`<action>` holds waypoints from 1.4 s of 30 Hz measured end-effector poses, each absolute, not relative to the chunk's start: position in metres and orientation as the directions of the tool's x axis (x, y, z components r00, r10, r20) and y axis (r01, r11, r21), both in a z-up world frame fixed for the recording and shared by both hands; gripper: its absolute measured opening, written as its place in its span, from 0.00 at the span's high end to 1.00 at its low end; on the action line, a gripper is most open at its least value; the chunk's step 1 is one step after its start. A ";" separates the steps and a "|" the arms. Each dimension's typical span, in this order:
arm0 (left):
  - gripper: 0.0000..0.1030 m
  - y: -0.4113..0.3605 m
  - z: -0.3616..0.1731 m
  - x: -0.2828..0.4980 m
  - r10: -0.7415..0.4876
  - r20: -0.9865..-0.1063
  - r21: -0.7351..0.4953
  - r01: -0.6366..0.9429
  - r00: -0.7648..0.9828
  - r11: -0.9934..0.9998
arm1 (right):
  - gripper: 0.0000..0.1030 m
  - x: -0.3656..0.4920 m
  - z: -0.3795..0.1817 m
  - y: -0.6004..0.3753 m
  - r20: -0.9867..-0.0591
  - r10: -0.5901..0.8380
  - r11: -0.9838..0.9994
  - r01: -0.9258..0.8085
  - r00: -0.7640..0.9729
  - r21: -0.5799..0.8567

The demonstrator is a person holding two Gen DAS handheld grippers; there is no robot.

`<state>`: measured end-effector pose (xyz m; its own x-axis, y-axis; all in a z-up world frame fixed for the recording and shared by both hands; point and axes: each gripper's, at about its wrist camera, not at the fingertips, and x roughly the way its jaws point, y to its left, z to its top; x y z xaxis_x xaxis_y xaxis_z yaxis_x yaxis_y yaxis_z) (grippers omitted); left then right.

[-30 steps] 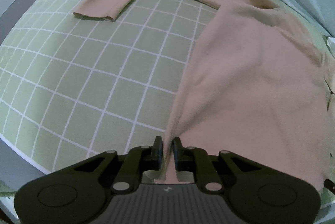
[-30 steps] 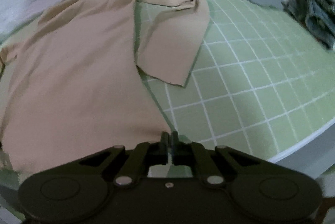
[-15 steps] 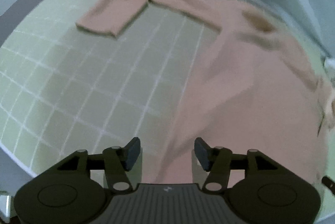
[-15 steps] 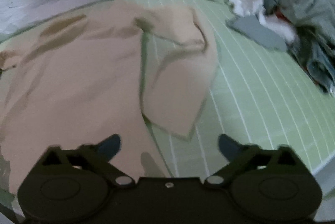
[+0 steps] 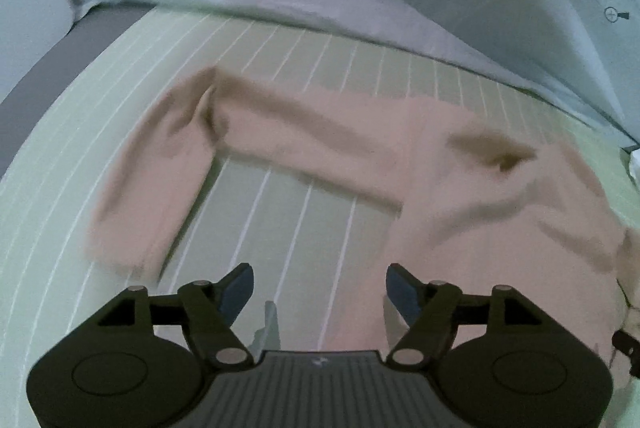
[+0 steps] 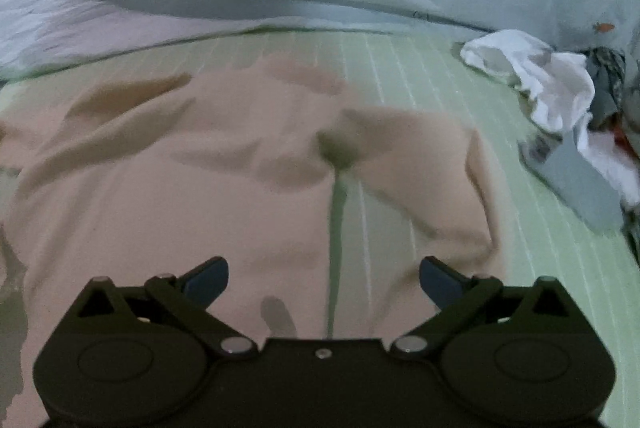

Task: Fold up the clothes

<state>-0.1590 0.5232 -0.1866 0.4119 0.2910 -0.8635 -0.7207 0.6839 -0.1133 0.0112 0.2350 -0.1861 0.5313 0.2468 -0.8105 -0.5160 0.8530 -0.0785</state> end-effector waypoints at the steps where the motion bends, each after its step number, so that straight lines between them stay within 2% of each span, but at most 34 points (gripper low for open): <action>1: 0.26 0.528 -0.185 -0.147 0.286 -0.861 -0.115 -0.709 0.421 0.696 | 0.00 0.020 -0.187 0.241 -0.808 0.239 0.859 -0.506 0.539 -0.083; 5: 0.22 0.539 -0.184 -0.099 0.271 -0.843 -0.099 -0.631 0.464 0.770 | 0.00 0.050 -0.204 0.257 -0.797 0.218 0.878 -0.470 0.564 -0.093; 13: 0.19 0.527 -0.210 -0.008 0.261 -0.841 0.039 -0.427 0.475 0.903 | 0.00 0.087 -0.236 0.272 -0.770 0.226 0.914 -0.404 0.596 -0.045; 16: 0.19 0.536 -0.224 0.011 0.296 -0.845 0.053 -0.482 0.445 0.874 | 0.00 0.087 -0.241 0.270 -0.741 0.257 0.915 -0.402 0.620 -0.019; 20: 0.19 0.569 -0.238 0.020 0.321 -0.855 0.001 -0.620 0.406 0.785 | 0.00 0.081 -0.248 0.264 -0.683 0.297 0.909 -0.416 0.668 -0.011; 24: 0.18 0.587 -0.237 0.019 0.340 -0.834 -0.031 -0.652 0.434 0.758 | 0.00 0.077 -0.251 0.265 -0.645 0.306 0.911 -0.412 0.700 -0.015; 29: 0.19 0.600 -0.227 0.004 0.347 -0.780 -0.163 -0.705 0.521 0.691 | 0.00 0.080 -0.251 0.265 -0.641 0.307 0.913 -0.408 0.704 -0.011; 33: 0.19 0.602 -0.211 -0.004 0.356 -0.718 -0.230 -0.687 0.598 0.690 | 0.00 0.079 -0.252 0.265 -0.639 0.306 0.914 -0.407 0.706 -0.011; 39: 0.19 0.594 -0.210 0.010 0.328 -0.729 -0.105 -0.572 0.601 0.814 | 0.00 0.080 -0.253 0.265 -0.638 0.307 0.914 -0.407 0.706 -0.011; 42: 0.20 0.597 -0.214 0.010 0.356 -0.732 -0.080 -0.592 0.581 0.802 | 0.00 0.080 -0.253 0.265 -0.637 0.310 0.912 -0.409 0.706 -0.009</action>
<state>0.0103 0.5967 -0.2139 0.5813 0.3562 -0.7315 -0.5919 0.8020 -0.0799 0.0799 0.2649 -0.2530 0.7056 0.3101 -0.6372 -0.4093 0.9123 -0.0093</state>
